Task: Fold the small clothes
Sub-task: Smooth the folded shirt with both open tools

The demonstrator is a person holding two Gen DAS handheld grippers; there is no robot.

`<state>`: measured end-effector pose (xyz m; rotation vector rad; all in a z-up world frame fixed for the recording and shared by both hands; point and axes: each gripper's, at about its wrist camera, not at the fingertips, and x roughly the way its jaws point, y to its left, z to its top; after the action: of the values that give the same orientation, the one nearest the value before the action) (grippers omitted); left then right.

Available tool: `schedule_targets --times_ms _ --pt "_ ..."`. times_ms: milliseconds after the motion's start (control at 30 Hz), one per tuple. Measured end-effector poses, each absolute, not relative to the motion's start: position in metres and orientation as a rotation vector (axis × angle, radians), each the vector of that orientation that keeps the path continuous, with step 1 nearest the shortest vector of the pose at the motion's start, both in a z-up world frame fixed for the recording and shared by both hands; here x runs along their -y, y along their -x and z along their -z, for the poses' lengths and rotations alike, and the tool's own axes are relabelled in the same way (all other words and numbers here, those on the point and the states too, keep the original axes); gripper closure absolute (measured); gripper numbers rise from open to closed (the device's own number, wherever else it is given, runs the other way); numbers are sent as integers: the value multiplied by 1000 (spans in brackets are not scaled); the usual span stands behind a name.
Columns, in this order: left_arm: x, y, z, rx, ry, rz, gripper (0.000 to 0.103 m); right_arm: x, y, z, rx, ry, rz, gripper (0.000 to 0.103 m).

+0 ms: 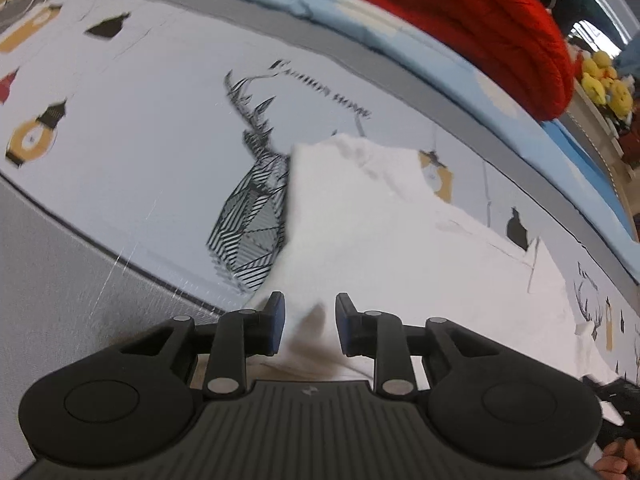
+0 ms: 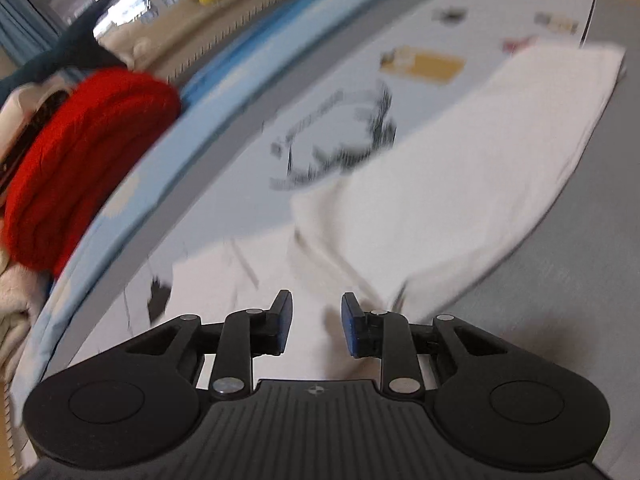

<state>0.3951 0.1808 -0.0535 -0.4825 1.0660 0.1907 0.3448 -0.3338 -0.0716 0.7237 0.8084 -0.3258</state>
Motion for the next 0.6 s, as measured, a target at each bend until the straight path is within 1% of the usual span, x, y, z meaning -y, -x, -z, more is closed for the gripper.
schedule_targets --times_ms 100,167,467,533,600 --pt "-174 -396 54 -1072 475 -163 74 334 -351 91 -945 -703 365 73" --pt "-171 -397 55 -1079 474 -156 74 335 -349 96 -976 -699 407 73" --pt "-160 -398 48 -1057 425 -129 74 338 -345 70 -852 -634 395 72" --pt "-154 -398 47 -1055 413 -118 71 339 -345 65 -829 -625 384 72" --pt "-152 -398 49 -1060 412 -110 71 338 -345 60 -803 -609 361 72"
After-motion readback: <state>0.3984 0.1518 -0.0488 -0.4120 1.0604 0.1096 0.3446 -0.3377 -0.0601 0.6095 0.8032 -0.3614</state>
